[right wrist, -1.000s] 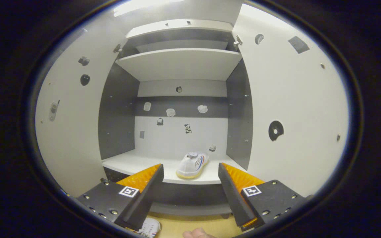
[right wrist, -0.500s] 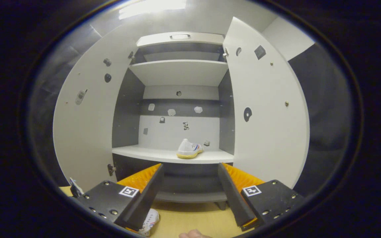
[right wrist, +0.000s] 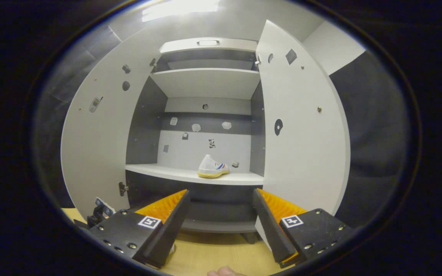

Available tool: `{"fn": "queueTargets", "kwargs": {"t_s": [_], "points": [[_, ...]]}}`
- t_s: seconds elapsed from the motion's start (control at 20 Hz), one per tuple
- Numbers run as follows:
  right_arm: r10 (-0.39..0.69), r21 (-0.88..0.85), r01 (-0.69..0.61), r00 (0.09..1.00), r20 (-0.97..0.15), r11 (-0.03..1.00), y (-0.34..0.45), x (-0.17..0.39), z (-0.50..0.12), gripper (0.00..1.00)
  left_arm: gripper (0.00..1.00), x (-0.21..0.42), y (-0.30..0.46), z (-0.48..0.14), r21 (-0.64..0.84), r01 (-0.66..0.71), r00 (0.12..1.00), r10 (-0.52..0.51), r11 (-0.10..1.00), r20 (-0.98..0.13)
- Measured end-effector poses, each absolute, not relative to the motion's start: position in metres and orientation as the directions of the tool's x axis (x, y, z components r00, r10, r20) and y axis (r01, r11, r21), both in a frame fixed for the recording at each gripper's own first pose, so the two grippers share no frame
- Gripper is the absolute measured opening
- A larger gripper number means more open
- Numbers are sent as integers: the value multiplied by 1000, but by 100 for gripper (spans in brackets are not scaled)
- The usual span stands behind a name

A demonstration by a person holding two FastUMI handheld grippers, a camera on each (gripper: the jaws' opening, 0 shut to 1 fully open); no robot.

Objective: Grab one shoe with the right hand and put it into the shoe cabinet, grab the other shoe with the left hand and put it into the shoe cabinet; then close the right door with the right hand and the left door with the left hand.

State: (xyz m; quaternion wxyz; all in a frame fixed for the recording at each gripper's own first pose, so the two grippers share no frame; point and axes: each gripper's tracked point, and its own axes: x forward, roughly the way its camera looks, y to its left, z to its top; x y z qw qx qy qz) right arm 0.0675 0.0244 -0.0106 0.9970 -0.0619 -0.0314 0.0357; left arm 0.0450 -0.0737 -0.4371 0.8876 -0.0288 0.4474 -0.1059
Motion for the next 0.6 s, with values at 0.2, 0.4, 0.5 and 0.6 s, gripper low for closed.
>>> {"fn": "queueTargets", "kwargs": {"t_s": [0.2,0.4,0.5,0.6], "points": [[62,-108,-57,997,44,992,12,67,-17,98,68,55,-81,-446,-193,120,559,-227,974,-798],[58,-90,-55,998,36,994,1,62,-19,98,39,59,-80,-447,-156,130,542,-202,979,-816],[57,-74,-54,998,40,996,-4,56,-16,98,26,62,-77,-444,-142,124,544,-187,982,-818],[63,-61,-60,997,40,996,-9,50,-15,98,4,61,-72,-439,-111,123,533,-160,986,-831]]}}
